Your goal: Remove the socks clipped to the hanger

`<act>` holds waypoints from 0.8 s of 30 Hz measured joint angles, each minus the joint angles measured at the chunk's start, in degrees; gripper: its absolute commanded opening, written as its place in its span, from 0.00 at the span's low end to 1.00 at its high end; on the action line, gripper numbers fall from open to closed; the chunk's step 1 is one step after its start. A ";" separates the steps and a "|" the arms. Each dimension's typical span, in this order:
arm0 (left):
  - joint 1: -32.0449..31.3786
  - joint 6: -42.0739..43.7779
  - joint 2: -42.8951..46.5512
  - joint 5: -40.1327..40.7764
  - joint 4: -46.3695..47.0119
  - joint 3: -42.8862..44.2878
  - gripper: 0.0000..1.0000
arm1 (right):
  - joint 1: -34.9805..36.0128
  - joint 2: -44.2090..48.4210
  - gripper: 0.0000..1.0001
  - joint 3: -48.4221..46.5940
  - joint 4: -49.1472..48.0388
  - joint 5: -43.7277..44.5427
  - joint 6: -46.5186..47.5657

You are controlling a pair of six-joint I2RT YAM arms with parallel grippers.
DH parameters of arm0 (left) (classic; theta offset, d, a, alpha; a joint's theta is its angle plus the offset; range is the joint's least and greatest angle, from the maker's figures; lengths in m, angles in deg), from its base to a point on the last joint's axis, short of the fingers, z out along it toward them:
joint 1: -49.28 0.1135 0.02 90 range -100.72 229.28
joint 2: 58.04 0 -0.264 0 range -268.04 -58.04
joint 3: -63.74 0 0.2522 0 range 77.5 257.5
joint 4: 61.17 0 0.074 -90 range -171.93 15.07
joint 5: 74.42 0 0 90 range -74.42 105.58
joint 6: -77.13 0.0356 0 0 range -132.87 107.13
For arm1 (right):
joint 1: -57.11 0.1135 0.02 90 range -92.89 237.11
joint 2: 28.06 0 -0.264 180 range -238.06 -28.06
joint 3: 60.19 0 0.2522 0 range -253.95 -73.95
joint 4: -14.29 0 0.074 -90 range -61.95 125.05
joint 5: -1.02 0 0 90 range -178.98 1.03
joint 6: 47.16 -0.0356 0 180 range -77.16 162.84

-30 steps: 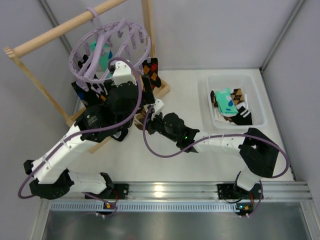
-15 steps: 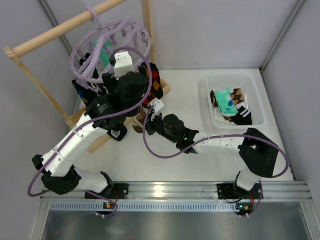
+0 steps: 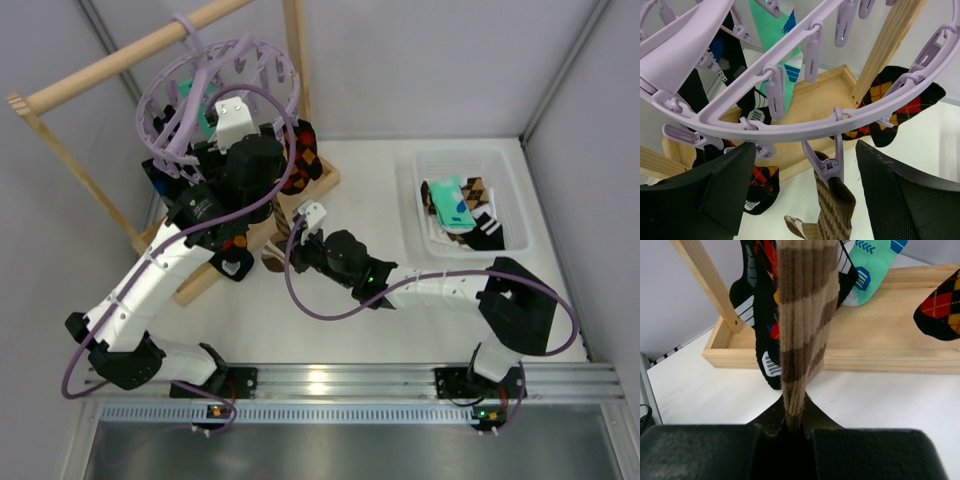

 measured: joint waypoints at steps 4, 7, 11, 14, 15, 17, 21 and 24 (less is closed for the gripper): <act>0.22 -0.61 -0.94 -0.87 0.04 0.00 0.80 | 0.66 0.00 0.00 -0.02 0.02 -0.11 0.39; 0.22 -0.94 -1.77 -1.29 0.04 0.00 0.76 | 1.05 0.00 0.00 -0.02 0.02 -0.11 0.55; 0.22 -1.57 -2.21 -1.29 0.02 0.00 0.70 | 1.29 0.00 0.00 -0.02 0.02 -0.20 0.90; 0.22 -2.80 -2.21 -1.16 0.04 -0.02 0.56 | 1.51 0.00 0.00 -0.02 0.02 -0.24 0.98; 0.22 -3.04 -2.21 -1.09 0.04 -0.02 0.52 | 1.66 0.00 0.00 -0.02 0.00 -0.26 0.98; 0.22 -3.41 -2.21 -1.03 0.04 -0.02 0.50 | 2.01 0.00 0.00 -0.02 0.00 -0.26 1.05; 0.22 -4.07 -2.21 -0.76 0.07 -0.02 0.29 | 2.71 0.00 0.00 -0.02 0.00 -0.28 1.33; 0.22 -4.48 -2.23 -0.04 0.28 -0.02 0.06 | 2.91 0.00 0.00 0.02 0.02 -0.28 1.36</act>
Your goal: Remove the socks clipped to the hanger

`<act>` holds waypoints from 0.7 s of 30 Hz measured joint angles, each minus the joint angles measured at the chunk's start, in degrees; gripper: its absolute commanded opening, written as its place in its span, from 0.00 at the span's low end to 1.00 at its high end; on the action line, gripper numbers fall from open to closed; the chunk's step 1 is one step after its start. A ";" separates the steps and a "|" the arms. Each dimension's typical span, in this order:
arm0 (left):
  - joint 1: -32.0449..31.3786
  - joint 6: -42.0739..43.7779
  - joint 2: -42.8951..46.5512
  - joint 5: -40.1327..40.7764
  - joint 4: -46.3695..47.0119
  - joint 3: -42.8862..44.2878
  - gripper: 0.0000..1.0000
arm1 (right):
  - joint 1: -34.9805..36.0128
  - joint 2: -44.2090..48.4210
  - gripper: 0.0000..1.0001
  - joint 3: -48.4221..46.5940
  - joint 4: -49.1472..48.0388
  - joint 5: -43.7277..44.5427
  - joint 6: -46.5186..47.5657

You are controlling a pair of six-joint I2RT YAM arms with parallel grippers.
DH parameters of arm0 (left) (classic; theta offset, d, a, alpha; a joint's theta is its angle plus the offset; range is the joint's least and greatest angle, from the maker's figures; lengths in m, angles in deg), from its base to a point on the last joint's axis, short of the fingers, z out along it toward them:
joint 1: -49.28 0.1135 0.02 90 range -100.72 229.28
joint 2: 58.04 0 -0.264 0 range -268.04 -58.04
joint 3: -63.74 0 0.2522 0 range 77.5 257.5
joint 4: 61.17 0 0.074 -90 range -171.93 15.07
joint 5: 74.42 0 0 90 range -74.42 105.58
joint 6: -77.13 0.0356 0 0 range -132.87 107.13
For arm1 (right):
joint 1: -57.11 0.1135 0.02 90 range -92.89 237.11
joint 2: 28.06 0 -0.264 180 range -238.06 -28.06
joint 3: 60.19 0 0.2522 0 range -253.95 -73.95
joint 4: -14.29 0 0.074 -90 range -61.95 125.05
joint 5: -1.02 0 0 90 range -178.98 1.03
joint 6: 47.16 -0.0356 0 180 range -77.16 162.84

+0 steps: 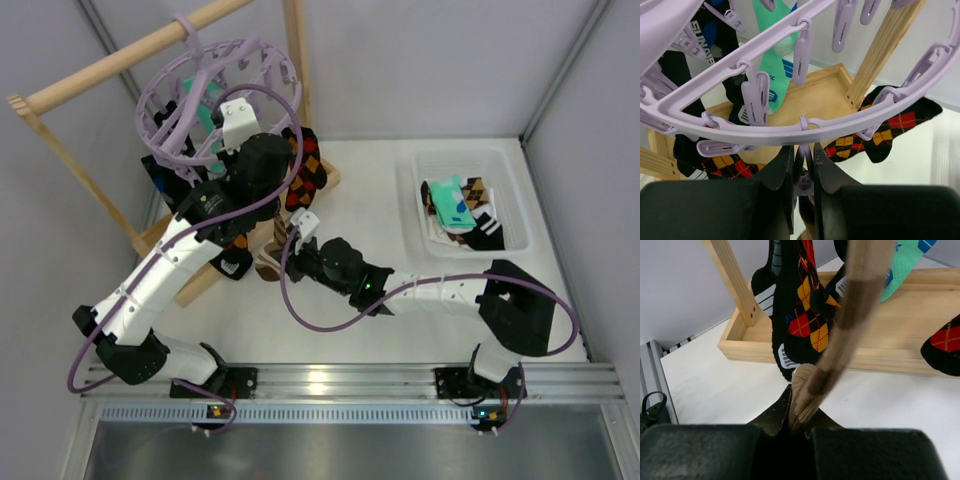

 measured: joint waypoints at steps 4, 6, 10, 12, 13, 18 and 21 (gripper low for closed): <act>0.11 -0.20 0.00 0.68 -0.04 0.00 0.03 | 0.22 0.13 0.00 1.25 -0.68 0.28 0.00; 0.11 -0.20 0.00 0.59 -0.04 0.00 0.09 | 0.22 0.63 0.00 2.95 -0.61 0.90 0.00; 0.13 0.09 0.04 -1.27 -0.07 0.00 0.43 | 0.26 5.03 0.00 7.67 1.33 3.87 0.04; 0.17 0.07 0.20 -3.19 0.00 -0.02 0.59 | 0.26 10.12 0.00 10.03 4.17 7.02 0.09; 0.20 0.28 0.33 -4.31 -0.04 -0.09 0.62 | 0.24 13.05 0.00 10.60 6.38 8.74 0.07; 0.20 0.26 2.05 -11.34 -0.04 -1.97 0.83 | -3.80 29.46 0.00 10.69 17.57 14.08 -1.14; 0.20 0.55 4.02 -15.61 -0.17 -3.63 0.98 | -13.16 35.41 0.00 8.02 26.73 14.47 -1.73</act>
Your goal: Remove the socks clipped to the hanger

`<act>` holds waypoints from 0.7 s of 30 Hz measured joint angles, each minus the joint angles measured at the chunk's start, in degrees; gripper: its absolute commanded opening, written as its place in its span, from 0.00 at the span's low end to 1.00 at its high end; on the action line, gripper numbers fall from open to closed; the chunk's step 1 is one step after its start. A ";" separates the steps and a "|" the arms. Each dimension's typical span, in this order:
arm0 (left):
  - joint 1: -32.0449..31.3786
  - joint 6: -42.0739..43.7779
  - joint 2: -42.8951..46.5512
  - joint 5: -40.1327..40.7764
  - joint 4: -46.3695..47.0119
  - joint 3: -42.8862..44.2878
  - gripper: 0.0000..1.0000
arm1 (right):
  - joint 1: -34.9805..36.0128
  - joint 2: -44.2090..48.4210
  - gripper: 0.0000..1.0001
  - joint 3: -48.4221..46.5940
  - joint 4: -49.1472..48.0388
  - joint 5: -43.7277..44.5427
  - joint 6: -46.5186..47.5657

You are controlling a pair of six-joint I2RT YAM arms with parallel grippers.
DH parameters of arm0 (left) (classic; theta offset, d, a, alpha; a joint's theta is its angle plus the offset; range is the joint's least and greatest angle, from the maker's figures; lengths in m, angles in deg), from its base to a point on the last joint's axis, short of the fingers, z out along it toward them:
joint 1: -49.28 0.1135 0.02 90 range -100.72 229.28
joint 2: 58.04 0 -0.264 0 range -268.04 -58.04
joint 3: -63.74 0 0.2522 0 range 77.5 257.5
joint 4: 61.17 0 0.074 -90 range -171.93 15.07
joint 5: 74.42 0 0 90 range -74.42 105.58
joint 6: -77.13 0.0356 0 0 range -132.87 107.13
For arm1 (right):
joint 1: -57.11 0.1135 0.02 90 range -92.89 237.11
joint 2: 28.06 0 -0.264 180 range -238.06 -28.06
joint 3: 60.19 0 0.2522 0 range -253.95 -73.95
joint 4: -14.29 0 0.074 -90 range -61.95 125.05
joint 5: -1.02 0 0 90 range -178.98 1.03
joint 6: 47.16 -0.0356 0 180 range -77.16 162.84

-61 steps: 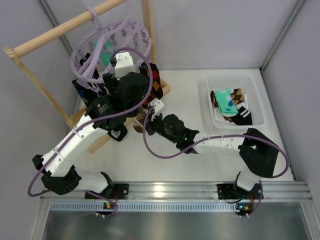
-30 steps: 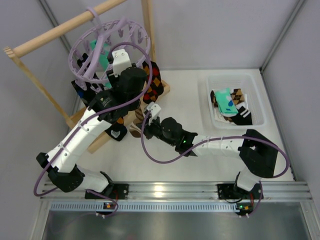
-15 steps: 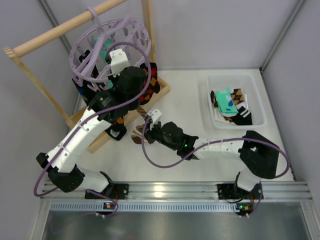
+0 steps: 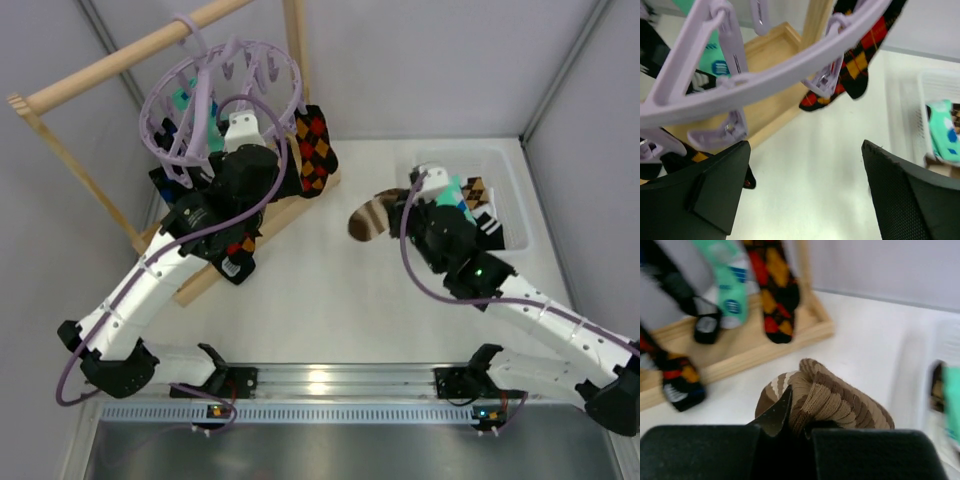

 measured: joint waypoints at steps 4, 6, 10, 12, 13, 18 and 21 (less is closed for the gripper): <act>0.00 1.18 4.68 -7.89 0.13 -3.61 0.98 | -15.80 -0.63 0.00 -7.63 12.28 -1.46 0.31; -0.02 1.95 7.72 -11.06 0.24 -6.43 0.98 | -23.69 -3.21 0.00 -11.89 17.16 -3.06 0.79; -0.09 3.58 15.91 -16.02 -0.17 -13.64 0.98 | -37.05 -11.52 0.00 -19.06 22.99 -4.63 2.01; -0.09 4.31 20.13 -17.88 -0.13 -16.37 0.98 | -41.22 -16.85 0.00 -22.21 24.41 -5.20 2.58; -0.09 4.59 22.56 -18.64 -0.39 -17.59 0.98 | -43.23 -20.15 0.00 -23.98 25.24 -5.92 2.84; -0.09 6.01 33.27 -20.09 -0.35 -21.79 0.98 | -48.72 -37.77 0.28 -34.18 30.86 -8.20 4.11; -0.09 7.10 38.42 -17.81 -0.02 -24.24 0.98 | -49.40 -42.53 0.99 -34.91 34.27 -9.38 4.44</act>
